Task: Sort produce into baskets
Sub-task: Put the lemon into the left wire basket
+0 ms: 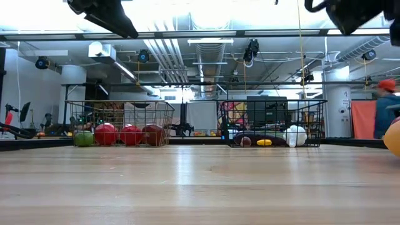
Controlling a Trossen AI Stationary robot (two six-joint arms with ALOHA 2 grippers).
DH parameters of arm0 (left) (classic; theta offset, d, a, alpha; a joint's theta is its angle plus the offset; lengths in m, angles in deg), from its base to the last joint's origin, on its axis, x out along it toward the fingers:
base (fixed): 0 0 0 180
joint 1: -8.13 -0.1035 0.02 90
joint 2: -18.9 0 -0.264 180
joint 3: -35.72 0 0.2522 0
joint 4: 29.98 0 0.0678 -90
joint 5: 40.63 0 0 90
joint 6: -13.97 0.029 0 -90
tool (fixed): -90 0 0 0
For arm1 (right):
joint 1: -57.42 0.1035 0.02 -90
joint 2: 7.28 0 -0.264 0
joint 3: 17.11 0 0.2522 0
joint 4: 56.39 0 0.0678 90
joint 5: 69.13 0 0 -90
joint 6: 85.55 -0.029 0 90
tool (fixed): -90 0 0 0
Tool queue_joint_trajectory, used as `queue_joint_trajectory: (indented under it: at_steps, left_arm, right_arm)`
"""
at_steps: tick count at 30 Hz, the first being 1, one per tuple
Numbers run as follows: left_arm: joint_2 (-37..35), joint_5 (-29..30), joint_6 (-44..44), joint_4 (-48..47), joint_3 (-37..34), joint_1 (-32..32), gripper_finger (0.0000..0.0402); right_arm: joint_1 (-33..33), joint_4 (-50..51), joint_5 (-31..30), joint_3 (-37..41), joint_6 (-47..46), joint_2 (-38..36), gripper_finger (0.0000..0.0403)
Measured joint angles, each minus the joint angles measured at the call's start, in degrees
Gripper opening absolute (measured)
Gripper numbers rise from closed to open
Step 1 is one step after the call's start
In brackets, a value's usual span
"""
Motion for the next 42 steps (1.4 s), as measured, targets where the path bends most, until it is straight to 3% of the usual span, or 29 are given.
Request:
queue_joint_trajectory:
  at_steps: [13,25,42]
  left_arm:
    - [0.0,1.3,0.0,0.0,-0.1,0.0,0.0300]
    - [0.0,1.4,0.0,0.0,-0.3,0.0,0.0300]
    - [0.0,1.5,0.0,0.0,-0.3,0.0,0.0300]
  right_arm:
    - [-0.1,-5.6,-1.5,6.0,-1.6,0.3,0.0324]
    - [-0.5,-18.2,-1.7,12.1,-1.9,0.3,0.0320]
    - [-1.5,-20.4,-4.6,12.3,1.0,0.3,0.0320]
